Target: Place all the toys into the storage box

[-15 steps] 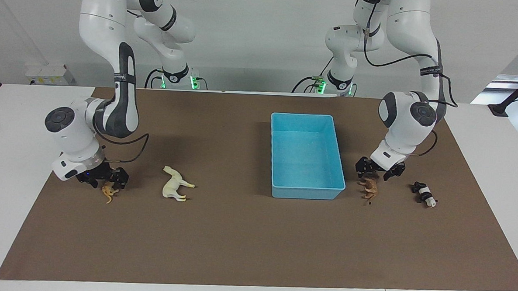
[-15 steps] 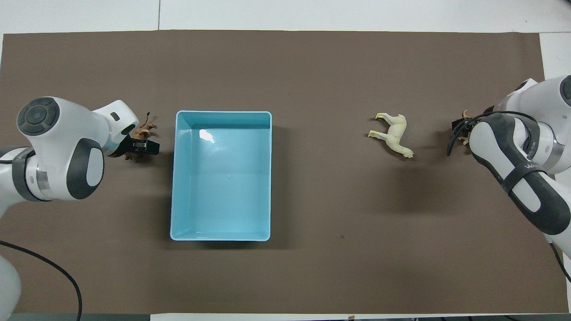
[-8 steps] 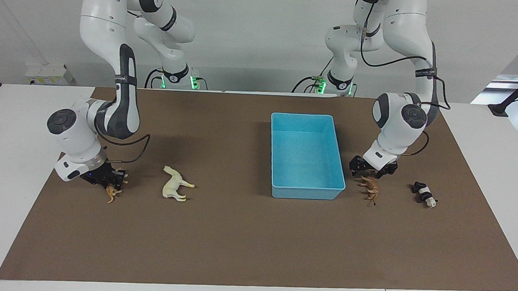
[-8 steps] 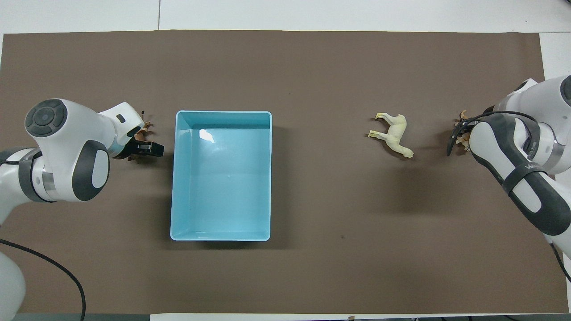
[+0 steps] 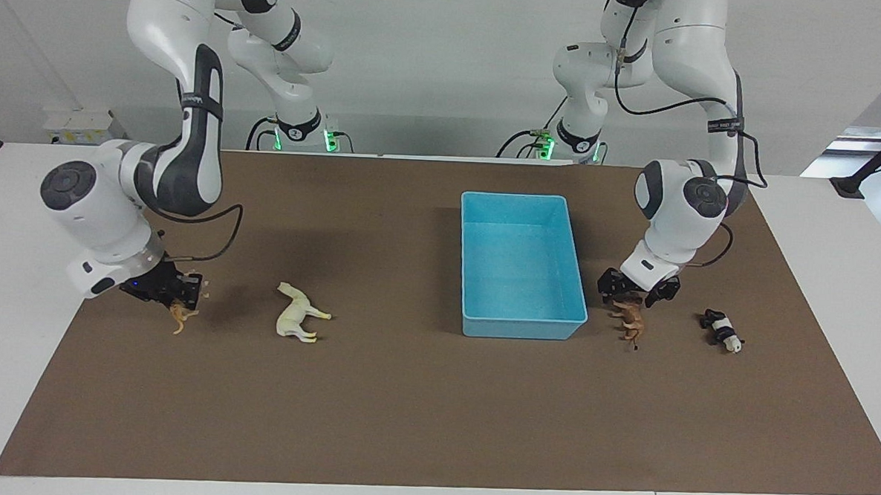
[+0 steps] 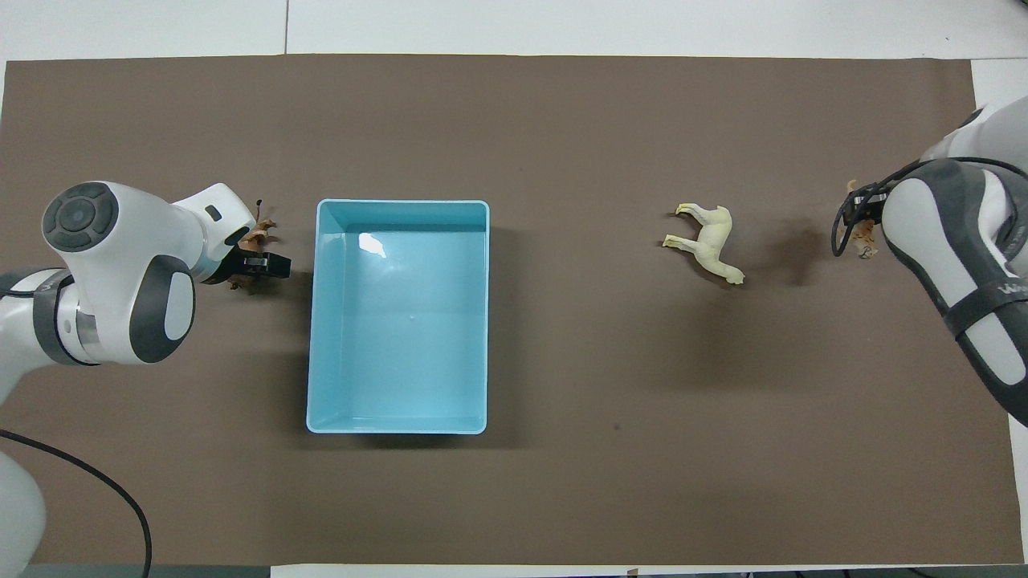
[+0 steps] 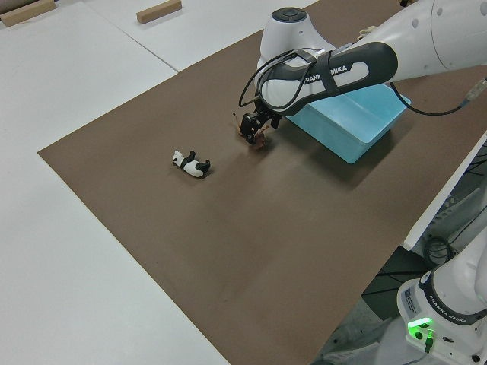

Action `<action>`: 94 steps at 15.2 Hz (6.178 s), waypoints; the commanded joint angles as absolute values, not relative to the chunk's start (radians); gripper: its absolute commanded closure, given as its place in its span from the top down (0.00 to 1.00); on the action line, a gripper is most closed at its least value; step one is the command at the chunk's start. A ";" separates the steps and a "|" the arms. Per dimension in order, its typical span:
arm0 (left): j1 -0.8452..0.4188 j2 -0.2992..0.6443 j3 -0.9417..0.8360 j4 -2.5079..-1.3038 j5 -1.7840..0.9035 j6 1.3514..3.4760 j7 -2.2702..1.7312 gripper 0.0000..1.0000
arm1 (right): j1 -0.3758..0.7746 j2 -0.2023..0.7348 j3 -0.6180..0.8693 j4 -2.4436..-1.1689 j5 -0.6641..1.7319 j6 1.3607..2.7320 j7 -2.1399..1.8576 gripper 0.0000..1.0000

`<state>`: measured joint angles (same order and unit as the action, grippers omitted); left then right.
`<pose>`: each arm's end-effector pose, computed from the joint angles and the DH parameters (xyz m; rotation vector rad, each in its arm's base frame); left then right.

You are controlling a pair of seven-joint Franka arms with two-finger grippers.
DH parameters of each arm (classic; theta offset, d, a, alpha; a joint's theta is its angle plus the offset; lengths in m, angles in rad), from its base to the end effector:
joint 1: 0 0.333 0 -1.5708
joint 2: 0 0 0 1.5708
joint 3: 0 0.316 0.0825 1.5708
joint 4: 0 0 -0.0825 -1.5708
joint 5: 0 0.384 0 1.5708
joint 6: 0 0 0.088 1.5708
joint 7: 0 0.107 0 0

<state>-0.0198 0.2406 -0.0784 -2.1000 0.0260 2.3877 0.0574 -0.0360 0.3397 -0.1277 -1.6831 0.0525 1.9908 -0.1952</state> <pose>0.5788 -0.0559 0.3099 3.1278 -0.2688 0.0753 0.6420 -0.0950 0.4017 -3.1310 -0.0250 0.0432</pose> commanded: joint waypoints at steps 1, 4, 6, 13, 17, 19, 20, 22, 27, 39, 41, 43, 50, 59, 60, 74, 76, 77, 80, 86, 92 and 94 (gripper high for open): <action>-0.017 0.268 -0.075 -2.105 0.052 2.453 0.052 1.00 | 0.032 0.292 -0.120 -1.562 0.055 1.789 -0.080 0.00; -0.011 0.288 -0.075 -2.102 0.054 2.490 0.052 1.00 | 0.208 0.293 -0.120 -1.383 0.046 1.599 0.233 0.00; -0.011 0.288 -0.075 -2.102 0.054 2.488 0.054 1.00 | 0.375 0.299 -0.118 -1.330 0.051 1.581 0.541 0.00; -0.017 0.284 -0.075 -2.097 0.054 2.439 -0.023 0.00 | 0.751 0.377 -0.120 -1.365 0.143 1.949 1.078 0.00; -0.015 0.282 -0.075 -2.008 0.054 2.304 -0.023 0.00 | 0.847 0.498 -0.120 -1.420 0.147 2.208 1.274 0.00; -0.015 0.279 -0.075 -1.959 0.054 2.251 -0.023 0.00 | 0.857 0.496 -0.118 -1.440 0.146 2.217 1.322 1.00; -0.014 0.275 -0.075 -1.916 0.054 2.202 -0.023 0.00 | 0.861 0.495 -0.118 -1.440 0.146 2.212 1.357 1.00; -0.024 0.258 -0.075 -1.821 0.054 2.075 -0.035 0.00 | 0.861 0.494 -0.118 -1.430 0.146 2.200 1.397 1.00; -0.119 0.189 -0.084 -1.672 0.052 1.867 -0.234 0.00 | 0.749 0.450 -0.164 -1.377 0.097 1.962 1.259 1.00; -0.417 0.035 -0.087 -1.914 0.052 1.960 -0.793 1.00 | 0.347 0.364 -0.169 -1.782 -0.009 2.149 0.595 1.00; -0.402 0.035 -0.083 -1.919 0.052 1.971 -0.776 1.00 | 0.324 0.374 -0.169 -1.827 -0.009 2.215 0.546 1.00; -0.309 0.038 -0.080 -1.919 0.052 1.991 -0.647 1.00 | 0.316 0.377 -0.169 -1.842 -0.009 2.235 0.529 1.00; 0.038 0.128 -0.083 -1.855 0.041 2.126 -0.141 1.00 | 0.316 0.391 -0.169 -1.928 -0.011 2.345 0.480 1.00; 0.244 0.376 -0.081 -1.675 0.054 2.193 0.103 1.00 | 0.325 0.394 -0.169 -1.878 -0.014 2.255 0.422 0.00; 0.244 0.411 -0.080 -1.677 0.058 2.247 0.104 1.00 | 0.331 0.391 -0.167 -1.844 -0.014 2.214 0.423 0.00; 0.287 0.468 -0.075 -1.812 0.132 2.444 0.235 1.00 | 0.804 0.502 -0.150 -1.409 0.284 2.276 1.206 0.00; 0.287 0.465 -0.075 -1.827 0.132 2.456 0.235 1.00 | 0.807 0.496 -0.152 -1.427 0.282 2.255 1.365 0.99; 0.287 0.463 -0.075 -1.845 0.132 2.479 0.235 0.99 | 0.807 0.494 -0.152 -1.427 0.282 2.234 1.405 1.00; 0.282 0.459 -0.075 -1.871 0.132 2.513 0.232 0.99 | 0.813 0.491 -0.158 -1.407 0.272 2.177 1.457 1.00; 0.278 0.457 -0.075 -1.875 0.132 2.513 0.230 0.96 | 0.671 0.391 -0.189 -1.368 0.166 1.944 1.317 1.00; 0.262 0.459 -0.077 -1.841 0.129 2.473 0.151 0.00 | 0.382 0.348 -0.190 -1.384 0.179 1.867 0.813 1.00; 0.230 0.463 -0.075 -1.798 0.127 2.415 0.111 0.00 | 0.284 0.348 -0.192 -1.390 0.179 1.862 0.509 1.00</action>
<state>0.2665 0.4682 -0.0871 -1.8332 0.1119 2.4733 0.1701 0.3605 0.3559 -0.2061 -1.3663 0.1744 1.8663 0.7444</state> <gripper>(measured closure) 0.502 0.000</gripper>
